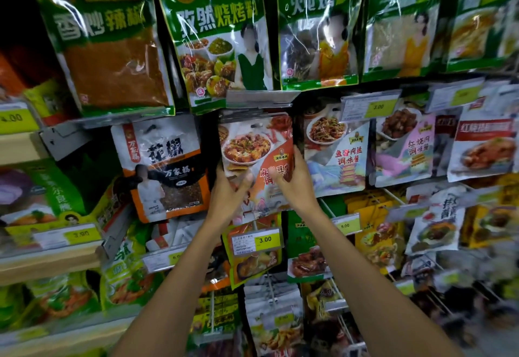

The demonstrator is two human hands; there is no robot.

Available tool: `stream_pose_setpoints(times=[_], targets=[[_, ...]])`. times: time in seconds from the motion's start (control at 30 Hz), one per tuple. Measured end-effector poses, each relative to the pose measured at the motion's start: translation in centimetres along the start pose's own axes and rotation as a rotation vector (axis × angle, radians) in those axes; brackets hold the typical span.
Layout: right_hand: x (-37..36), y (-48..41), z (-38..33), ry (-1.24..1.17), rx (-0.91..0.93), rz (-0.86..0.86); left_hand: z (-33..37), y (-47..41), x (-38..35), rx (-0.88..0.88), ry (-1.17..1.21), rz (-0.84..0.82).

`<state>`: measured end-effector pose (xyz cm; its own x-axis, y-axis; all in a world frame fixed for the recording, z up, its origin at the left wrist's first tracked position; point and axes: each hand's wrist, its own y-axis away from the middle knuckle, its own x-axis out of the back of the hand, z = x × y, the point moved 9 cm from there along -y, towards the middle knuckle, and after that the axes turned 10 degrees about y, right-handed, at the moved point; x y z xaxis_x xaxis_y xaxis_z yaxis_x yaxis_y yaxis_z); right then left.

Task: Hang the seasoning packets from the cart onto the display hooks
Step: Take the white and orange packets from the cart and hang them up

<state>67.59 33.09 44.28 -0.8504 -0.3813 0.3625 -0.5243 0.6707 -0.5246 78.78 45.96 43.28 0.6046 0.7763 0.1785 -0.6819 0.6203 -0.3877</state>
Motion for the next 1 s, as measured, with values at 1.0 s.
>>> stream_pose_setpoints(times=[1.0], targets=[[34.7, -1.2, 3.8, 0.012, 0.031, 0.188, 22.0, 4.1, -19.7, -0.412, -0.066, 0.211]])
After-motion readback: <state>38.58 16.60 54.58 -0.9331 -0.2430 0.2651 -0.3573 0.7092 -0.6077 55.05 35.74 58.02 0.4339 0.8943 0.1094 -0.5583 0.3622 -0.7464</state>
